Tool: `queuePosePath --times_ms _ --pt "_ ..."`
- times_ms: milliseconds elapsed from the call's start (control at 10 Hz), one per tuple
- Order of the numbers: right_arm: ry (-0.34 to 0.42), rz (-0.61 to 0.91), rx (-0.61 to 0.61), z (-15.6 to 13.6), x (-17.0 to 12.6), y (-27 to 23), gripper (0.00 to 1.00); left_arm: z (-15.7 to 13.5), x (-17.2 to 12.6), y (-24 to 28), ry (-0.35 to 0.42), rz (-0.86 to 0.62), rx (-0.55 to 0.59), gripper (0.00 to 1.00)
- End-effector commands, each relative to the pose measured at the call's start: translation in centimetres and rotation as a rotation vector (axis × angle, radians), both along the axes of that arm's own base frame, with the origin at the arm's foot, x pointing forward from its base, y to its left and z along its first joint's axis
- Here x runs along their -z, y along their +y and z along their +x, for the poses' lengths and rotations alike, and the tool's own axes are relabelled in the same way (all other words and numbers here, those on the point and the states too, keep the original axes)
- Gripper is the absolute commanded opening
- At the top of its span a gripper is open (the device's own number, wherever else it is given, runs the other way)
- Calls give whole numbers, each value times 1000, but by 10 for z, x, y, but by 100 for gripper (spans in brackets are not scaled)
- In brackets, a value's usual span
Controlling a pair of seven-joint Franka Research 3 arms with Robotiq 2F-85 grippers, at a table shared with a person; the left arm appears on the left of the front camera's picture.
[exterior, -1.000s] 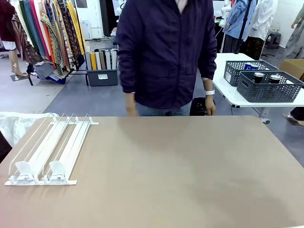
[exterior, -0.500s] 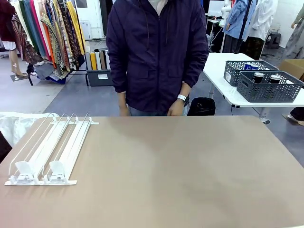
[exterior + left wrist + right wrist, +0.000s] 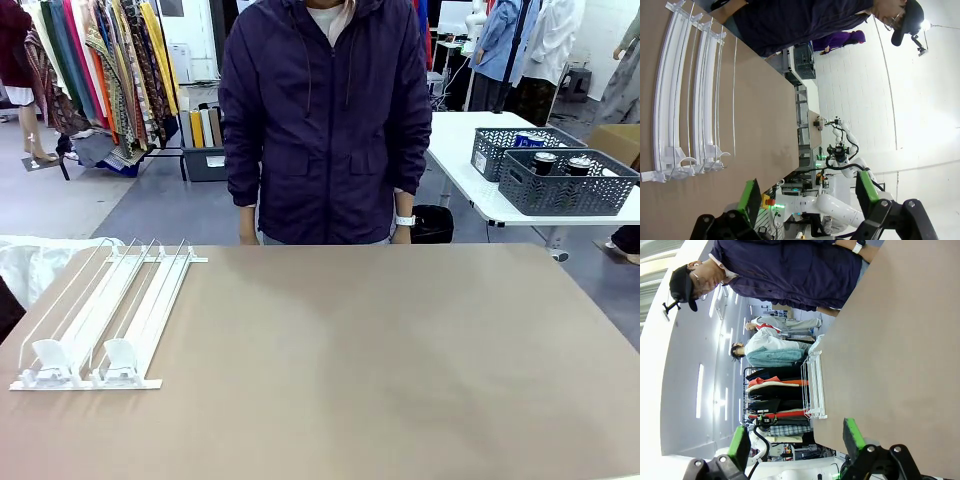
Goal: Retrieve and store the cans from the dispenser.
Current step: Pick up one can from the Automatic Can Dispenser and place it in the middle of the table.
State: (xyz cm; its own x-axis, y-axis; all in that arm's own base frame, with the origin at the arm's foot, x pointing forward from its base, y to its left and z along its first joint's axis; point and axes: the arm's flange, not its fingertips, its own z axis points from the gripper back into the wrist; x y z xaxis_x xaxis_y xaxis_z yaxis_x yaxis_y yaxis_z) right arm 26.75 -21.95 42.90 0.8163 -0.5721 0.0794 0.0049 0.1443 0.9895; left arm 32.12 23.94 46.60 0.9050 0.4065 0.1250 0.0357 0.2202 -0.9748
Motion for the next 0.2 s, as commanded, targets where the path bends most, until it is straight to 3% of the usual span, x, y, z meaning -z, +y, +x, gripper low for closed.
queuePosePath --times_ms 0,100 --pt "-3 8 -2 0 -3 0 100 -1 -2 0 -18 -11 -3 100" --pt "-3 8 -2 0 -3 0 100 -1 -2 0 -18 -11 -3 100"
